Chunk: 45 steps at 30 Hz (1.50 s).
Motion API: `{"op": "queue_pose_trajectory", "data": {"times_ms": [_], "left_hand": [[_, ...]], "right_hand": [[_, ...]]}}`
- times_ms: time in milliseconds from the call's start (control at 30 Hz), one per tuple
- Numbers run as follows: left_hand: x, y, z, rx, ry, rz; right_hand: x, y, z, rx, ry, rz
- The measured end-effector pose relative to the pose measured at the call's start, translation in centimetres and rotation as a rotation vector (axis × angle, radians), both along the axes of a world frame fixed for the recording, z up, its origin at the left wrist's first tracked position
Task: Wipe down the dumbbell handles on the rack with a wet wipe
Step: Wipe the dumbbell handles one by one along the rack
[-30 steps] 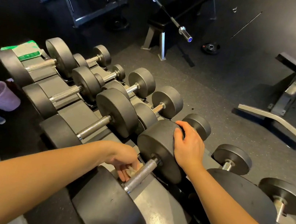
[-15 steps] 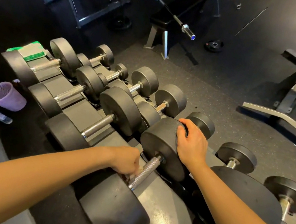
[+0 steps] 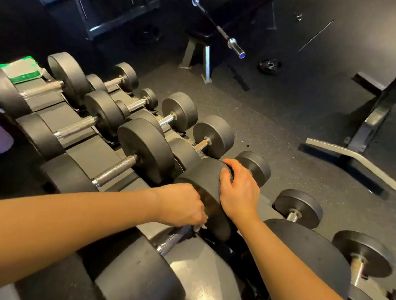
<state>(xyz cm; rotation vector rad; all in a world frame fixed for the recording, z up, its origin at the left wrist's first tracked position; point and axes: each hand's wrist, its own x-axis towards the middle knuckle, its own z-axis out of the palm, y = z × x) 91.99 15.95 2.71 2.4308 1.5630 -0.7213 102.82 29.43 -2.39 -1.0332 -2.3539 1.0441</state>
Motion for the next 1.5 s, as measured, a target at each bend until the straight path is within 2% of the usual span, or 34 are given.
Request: {"op": "queue_pose_trajectory", "data": {"times_ms": [167,300,333,433,533,600,800,867,933,1067,1200,1300,1367,1433,1500], "left_hand": [[1.1,-0.6,0.6,-0.293,-0.128,0.233],[1.0,-2.4,1.7,-0.477,-0.315,0.382],[0.7,-2.3,1.6,-0.458,-0.322,0.393],[0.1,-0.9,0.6,-0.219,-0.287,0.342],[0.0,-0.7,-0.4,-0.128,-0.376,0.464],[-0.2,-1.2,-0.1,-0.237,-0.43,0.559],[0.0,-2.9,1.3,-0.719,-0.481,0.781],[-0.7,-3.7,0.9,-0.789,-0.552,0.886],[-1.1,-4.1,0.7,-0.699,-0.636,0.944],[-0.5,-4.1,0.0,-0.377,-0.803,1.031],[0.3,-3.7,0.1,-0.258,-0.724,1.048],[0.6,-3.9,1.4,-0.092,-0.628,1.081],[0.2,-4.3,2.5,-0.026,-0.622,1.122],[-0.6,-5.0,3.9,0.004,-0.671,1.146],[-1.5,-5.8,5.2,0.028,-0.74,1.162]], "right_hand": [[0.0,-0.1,-0.1,-0.003,0.001,0.0],[0.1,-0.1,0.0,-0.001,0.017,-0.001],[0.1,-0.1,0.0,-0.001,0.019,-0.004],[-0.1,0.0,0.0,0.001,0.021,-0.002],[-0.1,-0.1,-0.1,0.0,0.018,0.003],[-0.1,-0.1,0.0,0.006,0.014,0.005],[0.1,-0.2,0.2,-0.005,0.006,0.016],[0.1,-0.2,0.4,-0.005,0.001,0.02],[0.1,-0.3,0.7,0.001,-0.004,0.021],[0.1,-0.6,1.1,0.03,-0.022,0.034],[0.1,-0.7,1.2,-0.006,-0.083,0.037],[0.7,-2.0,2.3,0.227,-0.111,0.09],[1.2,-3.5,3.2,0.382,-0.013,0.193],[1.3,-5.2,4.4,0.357,0.066,0.319],[1.1,-6.9,5.3,0.214,0.075,0.372]]}}
